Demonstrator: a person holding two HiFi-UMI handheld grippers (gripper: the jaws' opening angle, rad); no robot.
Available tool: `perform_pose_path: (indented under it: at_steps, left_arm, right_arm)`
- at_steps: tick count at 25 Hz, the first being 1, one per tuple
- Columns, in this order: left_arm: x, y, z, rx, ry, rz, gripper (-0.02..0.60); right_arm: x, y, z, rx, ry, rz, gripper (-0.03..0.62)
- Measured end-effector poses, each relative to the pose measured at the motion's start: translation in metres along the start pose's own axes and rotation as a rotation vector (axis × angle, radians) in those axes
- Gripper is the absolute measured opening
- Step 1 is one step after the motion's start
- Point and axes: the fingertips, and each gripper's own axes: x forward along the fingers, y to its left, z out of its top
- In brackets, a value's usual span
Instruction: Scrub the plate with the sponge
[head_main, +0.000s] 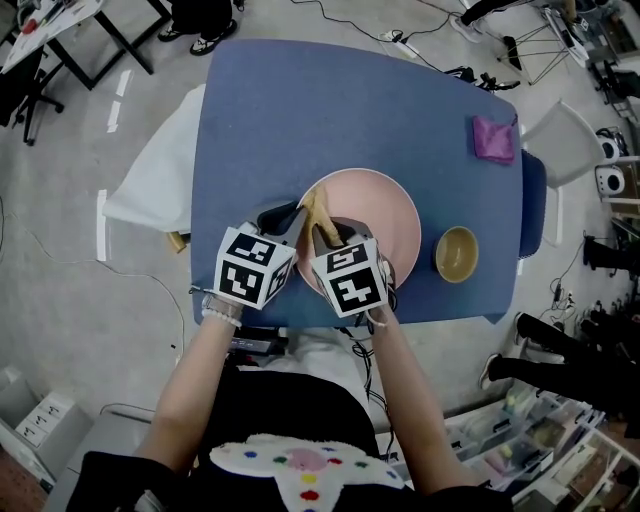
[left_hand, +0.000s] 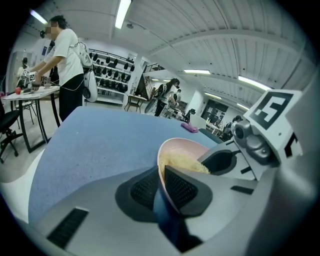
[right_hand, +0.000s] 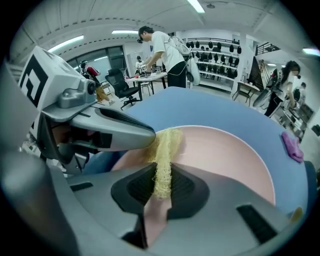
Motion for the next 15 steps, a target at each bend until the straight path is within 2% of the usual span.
perform_pose_path:
  at_steps: [5,15]
  left_arm:
    - [0.001,0.001,0.0,-0.042,-0.006,-0.007,0.048]
    - [0.004,0.0,-0.001,-0.028,-0.001,-0.007,0.052]
  right_arm:
    - [-0.003,0.015,-0.01,-0.033,0.037,0.085,0.055]
    - [-0.017,0.038,-0.044,-0.139,0.134,0.228,0.055]
